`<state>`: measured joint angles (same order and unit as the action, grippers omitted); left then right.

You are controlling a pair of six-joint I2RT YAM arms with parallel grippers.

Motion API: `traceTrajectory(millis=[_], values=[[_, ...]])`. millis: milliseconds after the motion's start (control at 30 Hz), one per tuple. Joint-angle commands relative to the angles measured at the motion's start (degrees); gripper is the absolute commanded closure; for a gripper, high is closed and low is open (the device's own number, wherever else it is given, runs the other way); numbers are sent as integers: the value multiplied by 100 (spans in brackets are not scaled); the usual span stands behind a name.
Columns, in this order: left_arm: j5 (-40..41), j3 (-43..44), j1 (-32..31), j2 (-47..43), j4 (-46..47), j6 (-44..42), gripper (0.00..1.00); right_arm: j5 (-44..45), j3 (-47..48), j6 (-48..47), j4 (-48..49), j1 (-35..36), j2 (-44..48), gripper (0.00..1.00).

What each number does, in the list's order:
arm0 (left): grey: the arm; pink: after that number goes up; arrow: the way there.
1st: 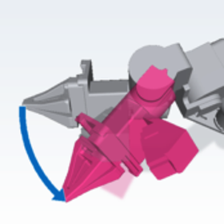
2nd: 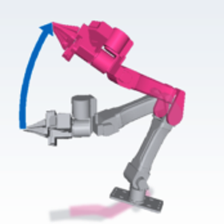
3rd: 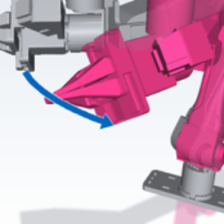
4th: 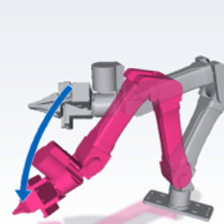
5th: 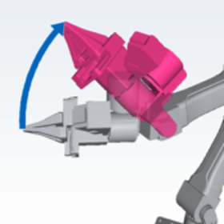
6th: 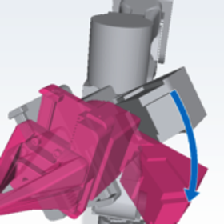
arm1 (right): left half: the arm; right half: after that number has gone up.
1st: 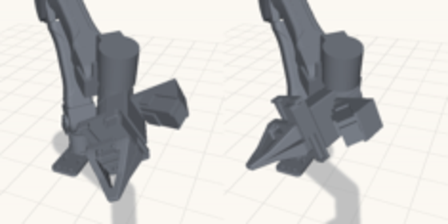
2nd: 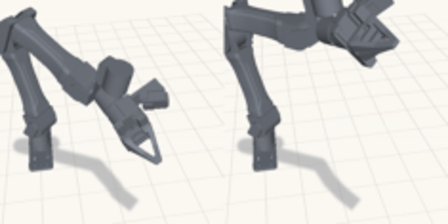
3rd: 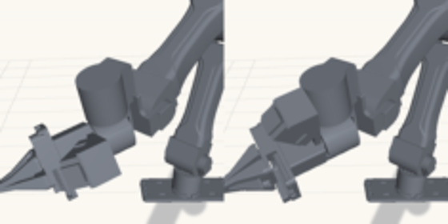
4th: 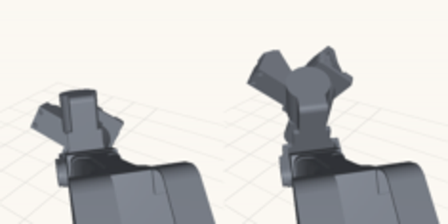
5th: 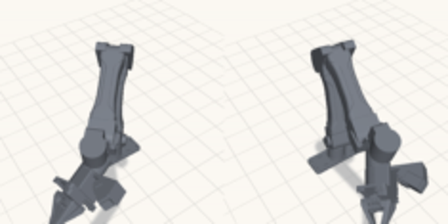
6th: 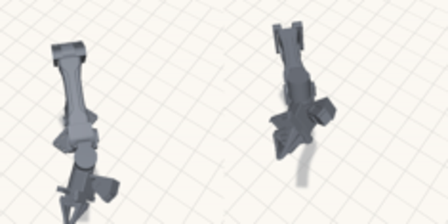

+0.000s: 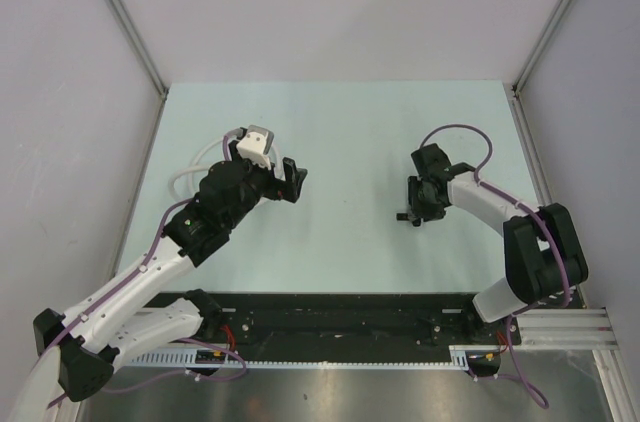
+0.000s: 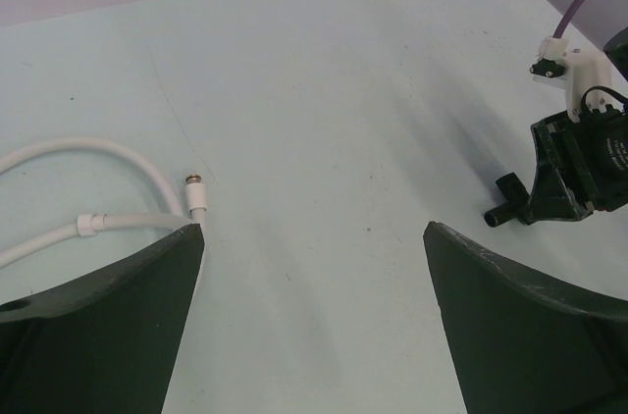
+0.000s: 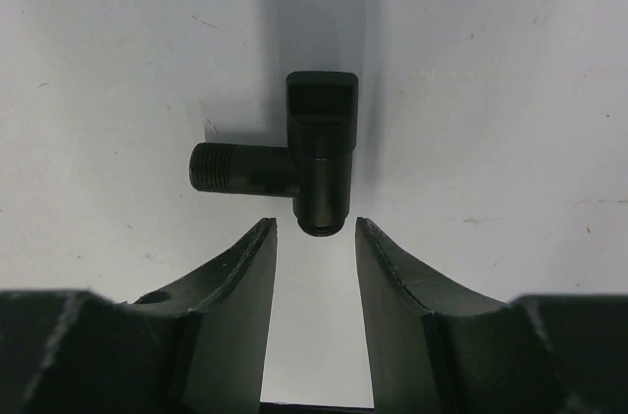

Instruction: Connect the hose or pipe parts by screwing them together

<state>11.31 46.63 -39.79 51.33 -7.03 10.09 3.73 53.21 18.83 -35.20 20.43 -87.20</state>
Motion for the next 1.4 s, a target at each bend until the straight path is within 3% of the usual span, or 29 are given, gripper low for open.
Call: traceTrajectory(millis=[0,500,867,1000,1133,1267,1367], values=[[-85,250,-20,-18,96,20,0,-48,-74,-99,224,32,-139,57],[-59,267,-20,26,79,64,0,119,-215,-195,646,49,-482,64],[-305,434,-20,105,-150,230,0,875,-267,-415,865,356,-105,84],[-507,469,-20,105,-150,406,5,1218,-267,-573,980,699,281,90],[-1085,461,329,123,-132,1036,13,1385,-267,-757,1164,998,738,94],[-3042,154,1226,219,-88,2312,17,1315,-329,-1039,1427,1349,1405,95],[-3442,56,1456,325,-35,2367,16,1166,-495,-1302,1787,1665,1914,95]])
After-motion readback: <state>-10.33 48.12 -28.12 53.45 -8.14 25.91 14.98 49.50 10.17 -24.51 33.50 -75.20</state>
